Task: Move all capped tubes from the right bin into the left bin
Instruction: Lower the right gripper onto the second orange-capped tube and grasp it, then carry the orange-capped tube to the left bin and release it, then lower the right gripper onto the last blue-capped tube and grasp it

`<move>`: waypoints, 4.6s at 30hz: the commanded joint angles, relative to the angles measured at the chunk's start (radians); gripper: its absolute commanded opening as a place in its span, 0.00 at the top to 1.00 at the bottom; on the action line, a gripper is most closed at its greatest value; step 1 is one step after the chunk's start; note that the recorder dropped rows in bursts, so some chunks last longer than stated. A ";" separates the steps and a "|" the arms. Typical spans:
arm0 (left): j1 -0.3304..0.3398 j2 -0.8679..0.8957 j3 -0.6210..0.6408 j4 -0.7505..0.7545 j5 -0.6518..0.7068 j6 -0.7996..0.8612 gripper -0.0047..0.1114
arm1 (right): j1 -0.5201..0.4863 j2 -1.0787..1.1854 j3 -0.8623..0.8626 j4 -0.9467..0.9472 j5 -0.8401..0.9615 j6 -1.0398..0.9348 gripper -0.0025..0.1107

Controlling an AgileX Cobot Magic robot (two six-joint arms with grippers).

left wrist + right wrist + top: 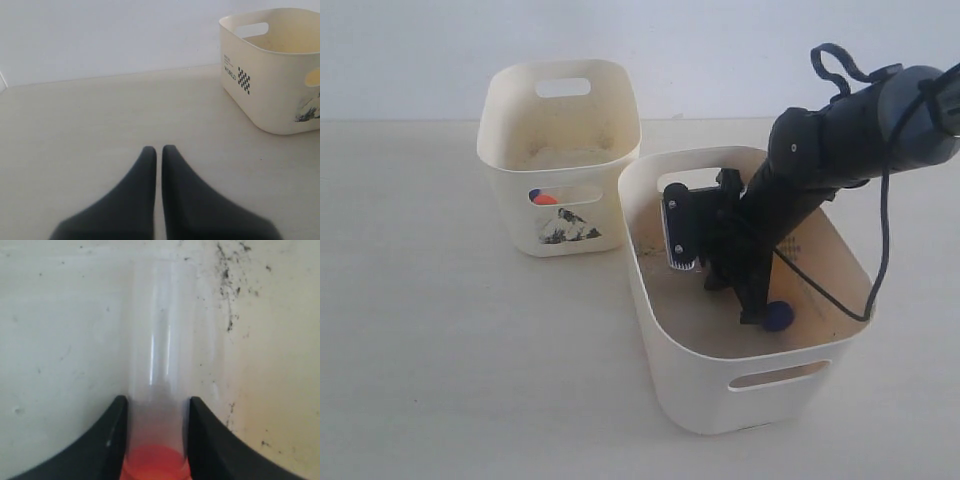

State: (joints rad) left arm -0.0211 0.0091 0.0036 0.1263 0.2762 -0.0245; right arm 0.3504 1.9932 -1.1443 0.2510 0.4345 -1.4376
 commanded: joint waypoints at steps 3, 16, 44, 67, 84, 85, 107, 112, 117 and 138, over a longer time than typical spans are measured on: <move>0.001 -0.002 -0.004 -0.007 -0.015 -0.012 0.92 | -0.002 -0.099 0.017 -0.032 0.064 0.040 0.98; 0.001 -0.002 -0.004 -0.007 -0.015 -0.012 0.92 | -0.002 -0.463 0.017 0.034 0.026 0.378 0.98; 0.001 -0.002 -0.004 -0.007 -0.015 -0.012 0.92 | 0.279 -0.007 -0.349 0.583 -0.652 0.664 0.73; 0.001 -0.002 -0.004 -0.007 -0.015 -0.012 0.92 | 0.188 -0.207 -0.382 0.445 0.010 0.663 0.98; 0.001 -0.002 -0.004 -0.007 -0.015 -0.012 0.92 | 0.137 -0.275 -0.382 -0.378 0.787 1.603 0.98; 0.001 -0.002 -0.004 -0.007 -0.015 -0.012 0.92 | 0.137 -0.275 -0.382 -0.370 0.787 1.616 0.98; 0.001 -0.002 -0.004 -0.007 -0.015 -0.012 0.92 | 0.277 -0.114 -0.311 -0.571 0.787 1.857 0.55; 0.001 -0.002 -0.004 -0.007 -0.015 -0.012 0.92 | 0.277 -0.083 -0.311 -0.604 0.787 1.886 0.55; 0.001 -0.002 -0.004 -0.007 -0.015 -0.012 0.92 | 0.277 -0.054 -0.310 -0.628 0.787 1.938 0.55; 0.001 -0.002 -0.004 -0.007 -0.015 -0.012 0.92 | 0.277 0.054 -0.310 -0.638 0.787 1.987 0.46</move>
State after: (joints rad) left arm -0.0211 0.0091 0.0036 0.1263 0.2762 -0.0245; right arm 0.6269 2.0415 -1.4536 -0.3691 1.2171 0.5438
